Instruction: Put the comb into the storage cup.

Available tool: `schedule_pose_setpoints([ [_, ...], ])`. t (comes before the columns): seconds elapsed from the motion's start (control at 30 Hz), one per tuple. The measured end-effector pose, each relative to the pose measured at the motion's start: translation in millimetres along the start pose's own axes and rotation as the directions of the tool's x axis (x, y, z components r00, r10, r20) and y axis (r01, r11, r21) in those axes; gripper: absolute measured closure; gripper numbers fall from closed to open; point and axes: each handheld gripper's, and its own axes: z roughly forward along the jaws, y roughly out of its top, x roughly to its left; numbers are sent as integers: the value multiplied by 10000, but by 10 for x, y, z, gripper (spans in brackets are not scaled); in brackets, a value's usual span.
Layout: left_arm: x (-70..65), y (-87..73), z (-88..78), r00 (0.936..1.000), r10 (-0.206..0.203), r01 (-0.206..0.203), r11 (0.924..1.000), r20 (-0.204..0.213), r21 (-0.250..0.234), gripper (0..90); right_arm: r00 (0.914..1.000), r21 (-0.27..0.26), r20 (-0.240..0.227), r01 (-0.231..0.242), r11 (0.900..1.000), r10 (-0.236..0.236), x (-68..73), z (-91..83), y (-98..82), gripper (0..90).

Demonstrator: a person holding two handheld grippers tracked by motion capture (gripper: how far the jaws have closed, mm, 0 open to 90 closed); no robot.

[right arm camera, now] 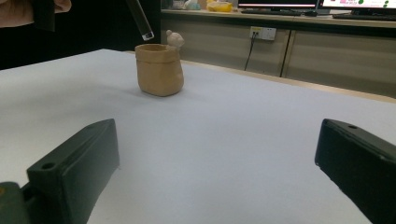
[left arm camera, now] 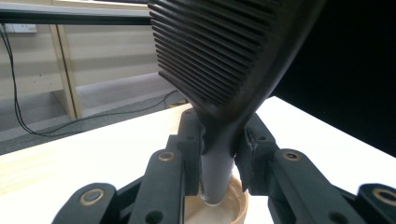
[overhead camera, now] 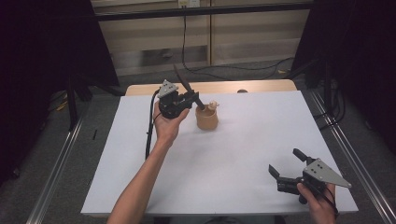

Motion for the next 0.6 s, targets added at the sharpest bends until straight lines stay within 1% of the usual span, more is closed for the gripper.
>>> schedule_pose_setpoints([
  [0.07,-2,7,11,10000,-4,4,10000,90,-15,732,10000,-11,16,-11,10000,11,-6,0,-1,0],
  [0.1,0,10,15,9999,103,-103,9999,58,26,732,10000,-4,23,-15,10000,15,-6,-1,-1,0],
  [0.2,3,3,47,10000,79,-80,10000,20,60,732,10000,-18,34,4,10000,-4,-5,-2,-2,0],
  [0.3,33,-29,76,10000,-4,4,9998,0,192,732,10000,-22,8,24,10000,-24,-1,-3,-2,0],
  [0.33,37,-46,88,10000,49,-48,9997,-36,240,732,10000,-15,-6,49,10000,-49,-2,-3,-3,0],
  [0.37,36,-57,96,10000,17,-16,9997,-54,248,732,10000,-6,-5,26,10000,-26,-1,-3,-2,0],
  [0.4,47,-65,103,10000,68,-68,9994,-8,326,732,10000,-5,-3,12,10000,-12,-1,-3,-2,0],
  [0.47,56,-82,106,10000,22,-21,9993,-13,384,733,10000,-1,22,38,10000,-38,-2,-6,-2,0],
  [0.5,53,-90,103,9999,-104,104,9992,-11,381,732,10000,-8,24,-2,10000,2,-1,-6,-1,0],
  [0.53,55,-91,96,10000,1,0,9990,-26,448,732,10000,-2,19,-14,10000,14,-1,-6,-2,0],
  [0.57,56,-94,92,10000,-31,31,9988,8,491,732,10000,8,12,-22,10000,22,0,-5,-3,0],
  [0.6,58,-96,88,10000,38,-39,9983,12,574,732,10000,9,-2,16,10000,-16,-3,-2,-4,0],
])
